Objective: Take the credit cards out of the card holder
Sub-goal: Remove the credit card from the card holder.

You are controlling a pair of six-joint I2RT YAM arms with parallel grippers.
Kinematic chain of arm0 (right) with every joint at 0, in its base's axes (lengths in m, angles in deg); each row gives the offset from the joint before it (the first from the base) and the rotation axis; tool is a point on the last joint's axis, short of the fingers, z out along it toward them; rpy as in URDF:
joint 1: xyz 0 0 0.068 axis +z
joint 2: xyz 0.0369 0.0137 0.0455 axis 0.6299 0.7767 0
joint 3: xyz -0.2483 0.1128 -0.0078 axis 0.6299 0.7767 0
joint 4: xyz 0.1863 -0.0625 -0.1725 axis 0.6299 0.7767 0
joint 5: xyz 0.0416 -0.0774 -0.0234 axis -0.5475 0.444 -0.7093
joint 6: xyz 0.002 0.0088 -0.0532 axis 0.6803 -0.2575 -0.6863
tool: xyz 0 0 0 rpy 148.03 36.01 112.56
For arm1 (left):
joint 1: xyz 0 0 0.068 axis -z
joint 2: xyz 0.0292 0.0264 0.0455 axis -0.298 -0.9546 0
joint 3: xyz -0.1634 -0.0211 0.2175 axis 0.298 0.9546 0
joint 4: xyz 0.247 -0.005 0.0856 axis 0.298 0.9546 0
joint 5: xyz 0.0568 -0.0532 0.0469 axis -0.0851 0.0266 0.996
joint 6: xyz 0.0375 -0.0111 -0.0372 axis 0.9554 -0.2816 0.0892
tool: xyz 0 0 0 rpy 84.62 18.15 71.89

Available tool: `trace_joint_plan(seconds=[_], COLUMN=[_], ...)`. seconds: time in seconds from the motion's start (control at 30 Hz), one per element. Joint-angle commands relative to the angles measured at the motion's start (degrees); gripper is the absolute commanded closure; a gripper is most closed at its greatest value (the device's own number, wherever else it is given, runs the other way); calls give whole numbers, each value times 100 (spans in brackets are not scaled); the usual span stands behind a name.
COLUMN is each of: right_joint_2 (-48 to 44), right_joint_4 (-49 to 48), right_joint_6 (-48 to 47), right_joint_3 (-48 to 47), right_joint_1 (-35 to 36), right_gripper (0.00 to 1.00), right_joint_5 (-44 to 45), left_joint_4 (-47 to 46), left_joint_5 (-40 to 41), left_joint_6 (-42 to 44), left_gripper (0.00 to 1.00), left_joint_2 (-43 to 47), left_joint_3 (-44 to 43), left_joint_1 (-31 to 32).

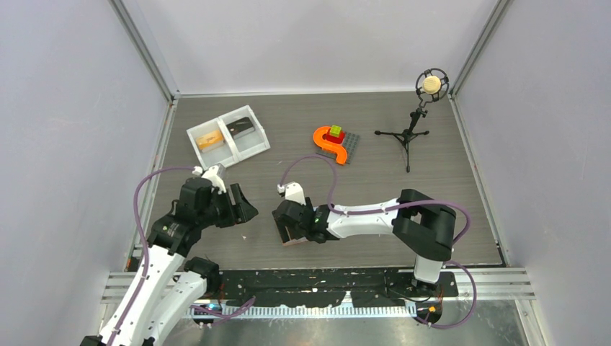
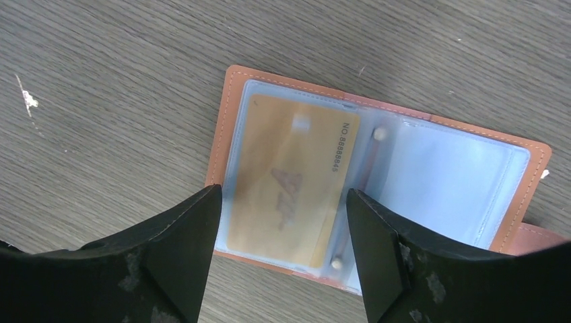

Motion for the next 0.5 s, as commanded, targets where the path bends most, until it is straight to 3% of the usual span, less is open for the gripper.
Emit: trace_joint_plan(seconds=[0.0,0.33,0.47], right_joint_2=[164,396,455], right_joint_4=[278,513,464], right_joint_6=[79,102,91], right_joint_3=[-274,-418,-421], right_joint_1=[56,112,113], right_gripper=[24,23,27], right_joint_5=[251,454,392], left_joint_4=[-118,-116,-112], left_joint_5=[6,7,21], left_joint_6=[41,93,99], left_gripper=[36,36,36], left_joint_2=[51,73,71], left_joint_3=[-92,-66,-75], left_joint_1=[18,18,18])
